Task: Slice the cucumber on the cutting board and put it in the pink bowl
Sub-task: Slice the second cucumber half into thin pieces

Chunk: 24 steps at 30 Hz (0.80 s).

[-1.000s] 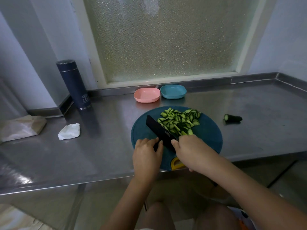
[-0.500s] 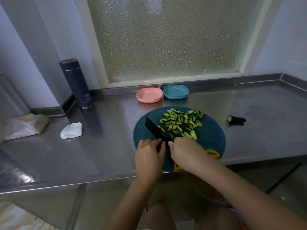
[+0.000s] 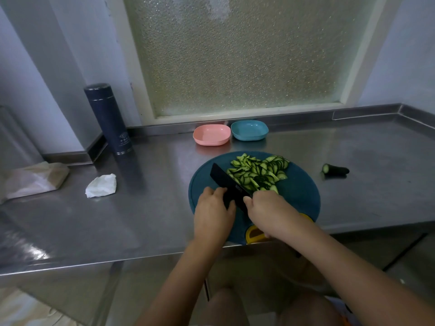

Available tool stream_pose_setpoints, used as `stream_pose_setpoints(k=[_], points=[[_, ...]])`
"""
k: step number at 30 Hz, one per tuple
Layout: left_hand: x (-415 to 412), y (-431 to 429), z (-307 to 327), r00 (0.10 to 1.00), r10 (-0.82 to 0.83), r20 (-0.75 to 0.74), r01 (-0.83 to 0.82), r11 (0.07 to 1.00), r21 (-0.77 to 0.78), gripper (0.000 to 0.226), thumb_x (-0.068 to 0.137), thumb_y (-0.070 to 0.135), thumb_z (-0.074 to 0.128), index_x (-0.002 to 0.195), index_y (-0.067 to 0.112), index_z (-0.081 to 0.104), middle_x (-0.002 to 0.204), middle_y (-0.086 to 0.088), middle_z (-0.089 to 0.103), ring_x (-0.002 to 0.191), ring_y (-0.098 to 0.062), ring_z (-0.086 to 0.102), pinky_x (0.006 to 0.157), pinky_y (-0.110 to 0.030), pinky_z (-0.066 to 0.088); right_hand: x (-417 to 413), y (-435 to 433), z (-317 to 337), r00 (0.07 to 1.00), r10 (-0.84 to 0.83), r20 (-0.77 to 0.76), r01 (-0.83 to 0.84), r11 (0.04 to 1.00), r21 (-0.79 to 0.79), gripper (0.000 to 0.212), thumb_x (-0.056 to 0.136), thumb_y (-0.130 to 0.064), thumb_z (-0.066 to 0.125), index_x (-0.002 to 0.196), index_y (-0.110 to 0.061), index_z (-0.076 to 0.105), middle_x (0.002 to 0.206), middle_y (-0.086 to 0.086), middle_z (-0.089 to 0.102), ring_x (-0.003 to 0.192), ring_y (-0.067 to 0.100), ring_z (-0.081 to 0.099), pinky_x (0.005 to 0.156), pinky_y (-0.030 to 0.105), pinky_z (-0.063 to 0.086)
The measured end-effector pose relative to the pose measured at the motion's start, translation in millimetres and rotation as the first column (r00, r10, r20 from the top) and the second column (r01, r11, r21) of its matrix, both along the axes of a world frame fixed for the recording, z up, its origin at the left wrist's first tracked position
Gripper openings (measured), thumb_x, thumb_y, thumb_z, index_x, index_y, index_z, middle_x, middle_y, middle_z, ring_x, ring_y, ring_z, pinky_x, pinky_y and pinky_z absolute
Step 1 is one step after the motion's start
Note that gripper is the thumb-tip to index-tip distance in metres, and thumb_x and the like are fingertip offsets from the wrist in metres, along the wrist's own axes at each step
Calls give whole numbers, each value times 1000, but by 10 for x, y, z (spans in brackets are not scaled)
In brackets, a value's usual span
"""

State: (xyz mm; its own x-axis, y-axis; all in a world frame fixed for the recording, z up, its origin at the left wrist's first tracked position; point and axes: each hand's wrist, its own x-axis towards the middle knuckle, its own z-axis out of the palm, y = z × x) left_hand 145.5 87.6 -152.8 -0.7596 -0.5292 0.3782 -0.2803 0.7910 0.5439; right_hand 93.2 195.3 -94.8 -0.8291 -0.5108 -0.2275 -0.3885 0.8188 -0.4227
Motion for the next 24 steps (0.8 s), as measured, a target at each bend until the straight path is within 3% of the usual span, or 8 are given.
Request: stream_pose_setpoints(k=[5,11,20,24], points=[[46,-8,-17,995,-99,-35,98,995,-24,40,96,28,46,134,15,50,105,-5,55,87,-14,55,68,-14,32,-31,14,-6,998,39,-53,-41,999,-29,44,104,-33,28,67,-14,42,65,4,45,54,16,44,51,25,38],[51,8,-35,996,-73,-48,72,997,-17,40,94,27,50,131,15,53,96,-5,53,79,-16,55,64,-19,34,-2,68,48,993,47,-112,-53,997,-54,39,103,-34,28,84,-11,52,71,2,48,59,15,47,60,29,42],[63,32,-25,995,-81,-53,78,996,-51,35,92,23,54,124,8,60,89,-9,54,71,-22,56,59,-24,37,28,61,119,993,63,-105,-61,998,16,42,104,-35,27,96,-7,57,79,6,52,65,19,51,57,29,43],[55,23,-37,994,-88,-62,85,995,-59,33,91,20,57,120,6,62,86,-10,56,68,-21,57,57,-24,37,27,38,98,988,82,-133,-81,997,10,39,103,-34,28,82,-11,51,69,2,47,60,16,48,55,28,41]])
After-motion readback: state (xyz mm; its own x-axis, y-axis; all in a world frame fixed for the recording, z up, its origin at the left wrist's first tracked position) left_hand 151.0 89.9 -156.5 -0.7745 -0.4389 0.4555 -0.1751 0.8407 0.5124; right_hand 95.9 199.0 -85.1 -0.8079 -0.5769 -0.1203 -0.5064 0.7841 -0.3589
